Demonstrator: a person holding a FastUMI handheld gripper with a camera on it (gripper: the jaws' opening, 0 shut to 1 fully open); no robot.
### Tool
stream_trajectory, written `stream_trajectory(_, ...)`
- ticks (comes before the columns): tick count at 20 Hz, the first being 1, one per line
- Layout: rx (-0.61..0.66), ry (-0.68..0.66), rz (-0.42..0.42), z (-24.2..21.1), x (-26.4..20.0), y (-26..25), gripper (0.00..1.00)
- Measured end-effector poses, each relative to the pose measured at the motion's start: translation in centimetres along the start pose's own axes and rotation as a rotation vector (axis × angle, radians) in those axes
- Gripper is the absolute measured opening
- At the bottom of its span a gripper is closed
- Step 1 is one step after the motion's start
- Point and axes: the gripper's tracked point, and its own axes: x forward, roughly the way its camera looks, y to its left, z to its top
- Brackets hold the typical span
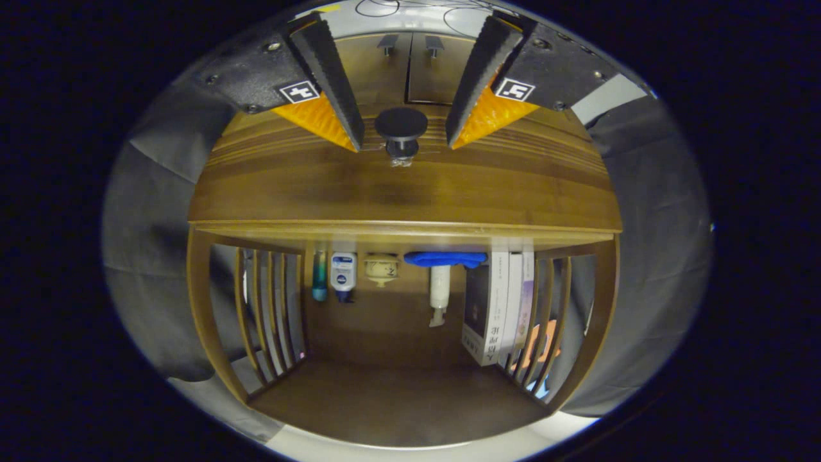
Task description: Pull open the drawer, take out the items inside it, and place them on the countertop above the cabinet.
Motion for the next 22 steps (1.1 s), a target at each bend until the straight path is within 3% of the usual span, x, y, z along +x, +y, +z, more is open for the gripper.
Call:
stream_trajectory(4,-0.020,0.008,-0.037,-0.2,1.5,-0.5,0.75)
stream_trajectory(6,-0.006,0.001,-0.057,-0.2,1.1,-0.6,0.62)
stream_trajectory(8,0.034,-0.005,-0.043,-0.3,1.3,-0.8,0.50)
stream_trajectory(12,0.078,0.046,0.003,-0.7,1.2,-0.7,0.40)
stream_trajectory(22,0.053,0.047,0.011,-1.6,-2.6,-0.8,0.37)
